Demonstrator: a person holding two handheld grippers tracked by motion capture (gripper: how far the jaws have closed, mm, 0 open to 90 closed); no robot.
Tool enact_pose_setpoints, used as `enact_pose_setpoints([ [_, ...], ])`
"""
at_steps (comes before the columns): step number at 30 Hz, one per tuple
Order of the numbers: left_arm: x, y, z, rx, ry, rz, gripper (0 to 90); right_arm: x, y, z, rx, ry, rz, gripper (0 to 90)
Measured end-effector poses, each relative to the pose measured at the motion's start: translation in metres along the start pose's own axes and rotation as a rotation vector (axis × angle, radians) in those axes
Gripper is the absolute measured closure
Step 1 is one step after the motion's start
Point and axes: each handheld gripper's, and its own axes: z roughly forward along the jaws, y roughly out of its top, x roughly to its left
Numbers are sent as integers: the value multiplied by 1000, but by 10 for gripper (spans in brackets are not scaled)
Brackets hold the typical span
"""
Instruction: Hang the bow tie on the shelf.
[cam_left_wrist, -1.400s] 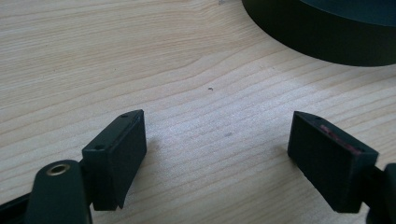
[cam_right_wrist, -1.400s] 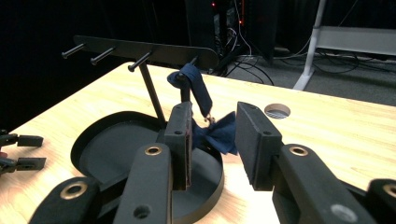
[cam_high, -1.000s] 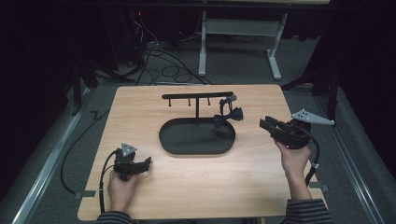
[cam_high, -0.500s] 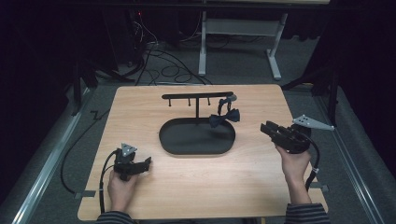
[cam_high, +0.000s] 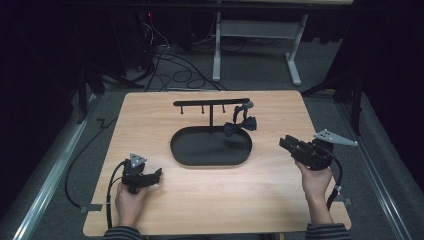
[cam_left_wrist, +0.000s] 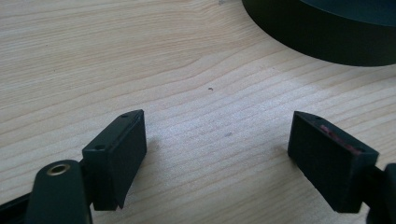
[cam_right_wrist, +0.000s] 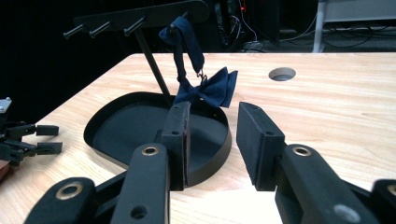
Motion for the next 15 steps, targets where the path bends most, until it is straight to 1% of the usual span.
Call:
enact_pose_setpoints([
  [8,0,0,0,0,0,0,199,-1,-10,-2,6,1,19,669],
  [10,0,0,0,0,0,0,199,-2,-12,-2,6,4,17,669],
  [15,0,0,0,0,0,0,199,-2,-19,-1,15,10,37,667],
])
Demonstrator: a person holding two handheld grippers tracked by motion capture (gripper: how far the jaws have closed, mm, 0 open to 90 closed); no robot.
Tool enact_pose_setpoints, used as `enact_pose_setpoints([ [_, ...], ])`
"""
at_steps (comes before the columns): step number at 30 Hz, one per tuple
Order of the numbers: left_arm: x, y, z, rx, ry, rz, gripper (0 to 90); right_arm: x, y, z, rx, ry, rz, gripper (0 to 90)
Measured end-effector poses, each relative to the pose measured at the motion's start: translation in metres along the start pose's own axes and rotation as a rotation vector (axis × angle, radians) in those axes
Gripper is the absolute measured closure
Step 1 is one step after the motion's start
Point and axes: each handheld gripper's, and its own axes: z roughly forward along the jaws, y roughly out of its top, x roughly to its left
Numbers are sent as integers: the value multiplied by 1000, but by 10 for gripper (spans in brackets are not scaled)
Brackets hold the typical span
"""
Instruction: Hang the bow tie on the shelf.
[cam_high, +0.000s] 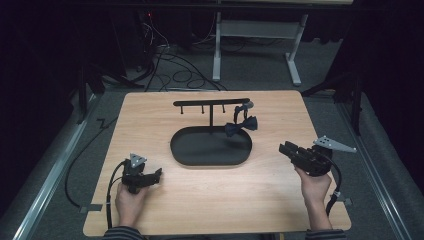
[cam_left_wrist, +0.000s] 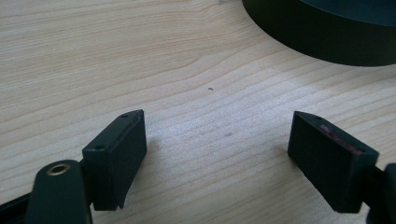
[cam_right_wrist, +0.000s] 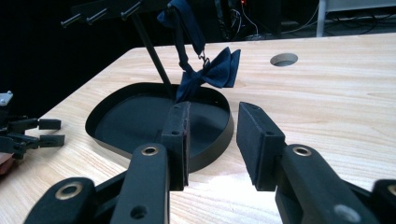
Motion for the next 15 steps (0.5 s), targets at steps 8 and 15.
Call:
enact_pose_setpoints([
  [8,0,0,0,0,0,0,199,0,-8,4,15,8,13,666],
  [15,0,0,0,0,0,0,199,2,-17,13,39,26,16,665],
])
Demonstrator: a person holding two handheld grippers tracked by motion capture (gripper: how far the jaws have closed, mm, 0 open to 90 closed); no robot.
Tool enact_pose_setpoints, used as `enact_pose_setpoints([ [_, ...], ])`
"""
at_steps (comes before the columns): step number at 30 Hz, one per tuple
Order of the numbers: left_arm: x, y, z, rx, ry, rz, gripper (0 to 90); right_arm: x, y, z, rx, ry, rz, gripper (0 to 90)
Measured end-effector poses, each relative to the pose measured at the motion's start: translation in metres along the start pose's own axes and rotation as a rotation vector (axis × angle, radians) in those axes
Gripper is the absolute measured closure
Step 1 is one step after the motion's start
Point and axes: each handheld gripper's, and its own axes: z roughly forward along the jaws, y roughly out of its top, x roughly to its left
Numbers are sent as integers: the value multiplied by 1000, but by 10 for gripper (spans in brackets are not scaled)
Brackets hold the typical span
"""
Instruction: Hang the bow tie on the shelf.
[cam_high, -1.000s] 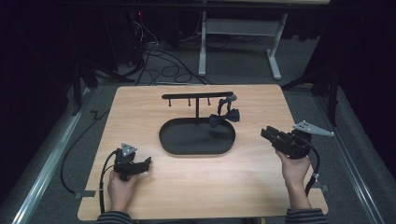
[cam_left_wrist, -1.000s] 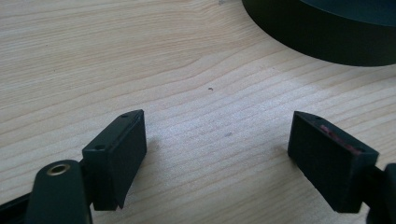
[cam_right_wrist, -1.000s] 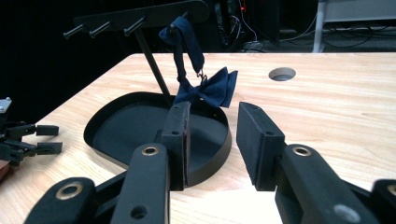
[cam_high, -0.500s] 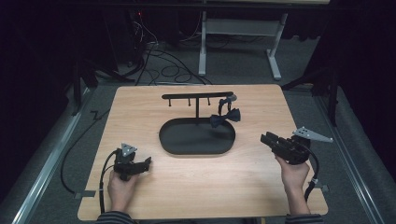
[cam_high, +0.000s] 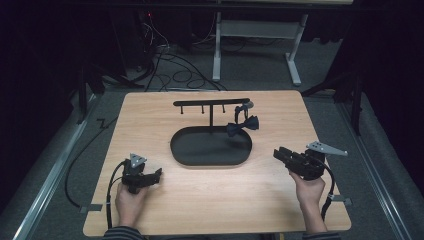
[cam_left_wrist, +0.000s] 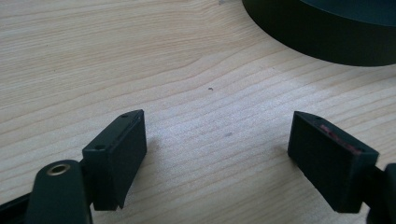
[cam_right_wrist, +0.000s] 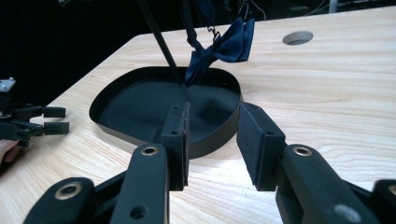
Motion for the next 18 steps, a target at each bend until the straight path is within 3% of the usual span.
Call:
enact_pose_setpoints([
  [18,0,0,0,0,0,0,199,1,-30,21,83,-5,21,665],
])
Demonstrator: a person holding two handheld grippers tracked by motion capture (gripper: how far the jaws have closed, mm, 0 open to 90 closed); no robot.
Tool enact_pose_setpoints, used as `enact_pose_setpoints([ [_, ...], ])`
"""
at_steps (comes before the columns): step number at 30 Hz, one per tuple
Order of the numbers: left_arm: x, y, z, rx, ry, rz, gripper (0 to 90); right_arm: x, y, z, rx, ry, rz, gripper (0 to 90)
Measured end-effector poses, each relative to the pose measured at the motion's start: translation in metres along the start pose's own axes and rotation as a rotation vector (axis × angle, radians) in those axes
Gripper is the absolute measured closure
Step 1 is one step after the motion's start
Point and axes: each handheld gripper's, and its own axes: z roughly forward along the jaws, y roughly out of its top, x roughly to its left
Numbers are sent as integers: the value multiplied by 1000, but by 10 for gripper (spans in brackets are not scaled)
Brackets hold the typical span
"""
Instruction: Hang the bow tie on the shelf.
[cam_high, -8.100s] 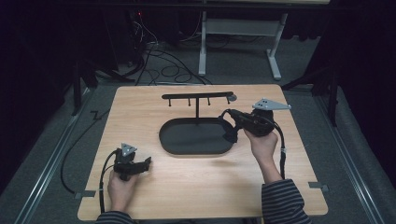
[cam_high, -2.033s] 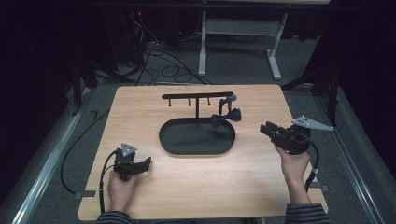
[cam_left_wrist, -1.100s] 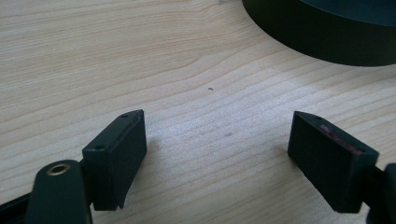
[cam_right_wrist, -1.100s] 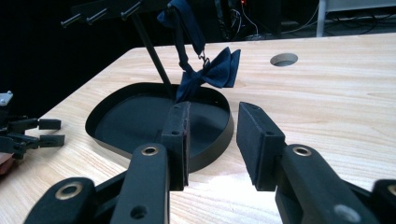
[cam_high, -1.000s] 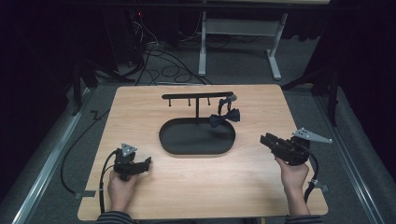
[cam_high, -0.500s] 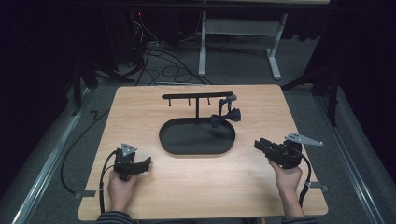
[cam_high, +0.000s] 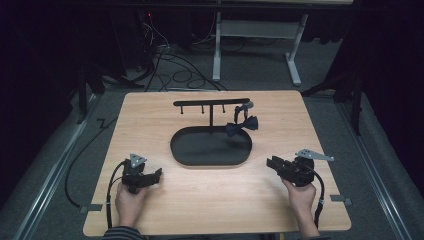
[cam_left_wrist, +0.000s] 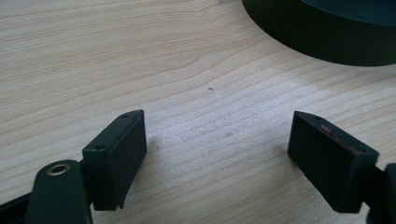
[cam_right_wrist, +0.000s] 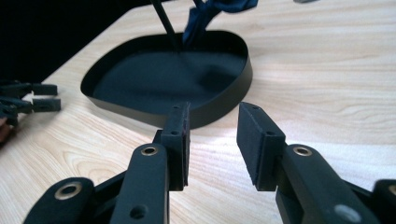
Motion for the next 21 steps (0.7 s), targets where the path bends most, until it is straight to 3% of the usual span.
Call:
enact_pose_setpoints([
  [21,0,0,0,0,0,0,199,-3,-22,28,96,-43,1,653],
])
